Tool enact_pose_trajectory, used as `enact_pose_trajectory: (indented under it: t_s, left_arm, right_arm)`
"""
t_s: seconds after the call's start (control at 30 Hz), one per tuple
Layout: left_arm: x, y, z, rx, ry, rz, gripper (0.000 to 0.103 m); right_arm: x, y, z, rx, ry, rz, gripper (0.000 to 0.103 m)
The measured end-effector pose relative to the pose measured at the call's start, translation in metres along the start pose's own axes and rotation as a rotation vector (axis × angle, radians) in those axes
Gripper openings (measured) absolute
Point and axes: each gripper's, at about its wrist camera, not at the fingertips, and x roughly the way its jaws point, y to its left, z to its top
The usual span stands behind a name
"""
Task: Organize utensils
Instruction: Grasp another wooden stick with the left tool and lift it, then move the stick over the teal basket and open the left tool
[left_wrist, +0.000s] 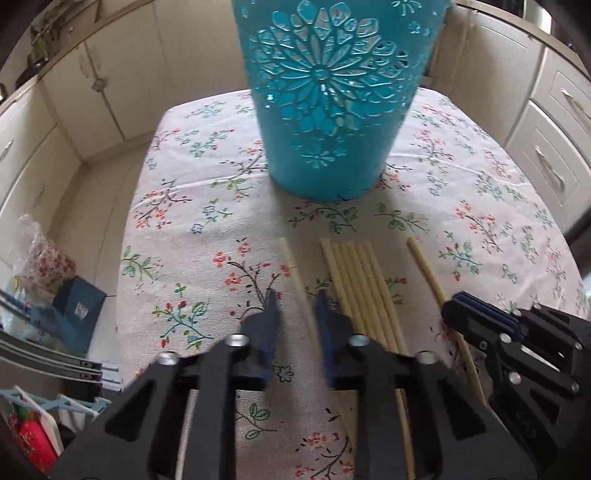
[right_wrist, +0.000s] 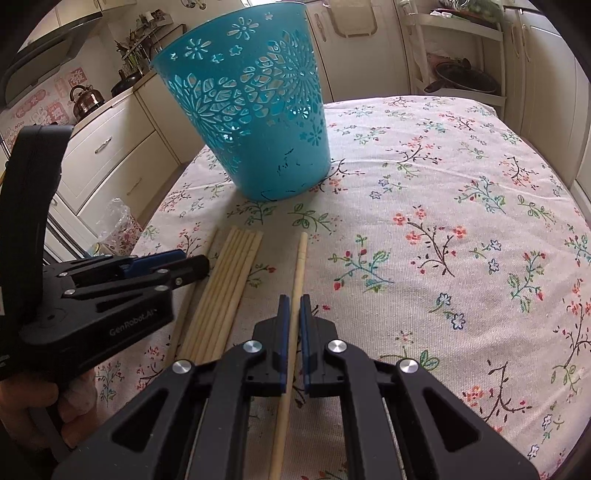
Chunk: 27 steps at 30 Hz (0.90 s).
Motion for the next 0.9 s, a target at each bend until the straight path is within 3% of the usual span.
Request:
enact_pose_trajectory:
  t_s: [0.17, 0.37, 0.53, 0.63, 0.77, 0.9]
  left_arm:
    - [-0.007, 0.014, -0.004, -0.048, 0.028, -0.051, 0.005]
    - [-0.049, 0.032, -0.007, -0.098, -0.052, -0.102, 0.005]
    - [-0.115, 0.043, 0.013, -0.135, -0.232, -0.178, 0.005]
    - [-0.155, 0.042, 0.040, -0.139, -0.380, -0.218, 0.005]
    - [-0.183, 0.041, 0.075, -0.154, -0.519, -0.240, 0.005]
    - [-0.189, 0.038, 0.120, -0.195, -0.644, -0.216, 0.005]
  right_arm:
    - [0.000, -0.001, 0.000, 0.002, -0.011, 0.003, 0.006]
    - [0.001, -0.004, 0.001, 0.011, -0.011, 0.010, 0.006]
    - [0.000, -0.005, 0.000, 0.030, -0.010, 0.017, 0.006]
    - [0.000, -0.006, 0.000, 0.032, -0.010, 0.019, 0.006]
    - [0.000, -0.006, 0.000, 0.033, -0.011, 0.021, 0.006]
    - [0.000, -0.007, 0.000, 0.038, -0.013, 0.028, 0.007]
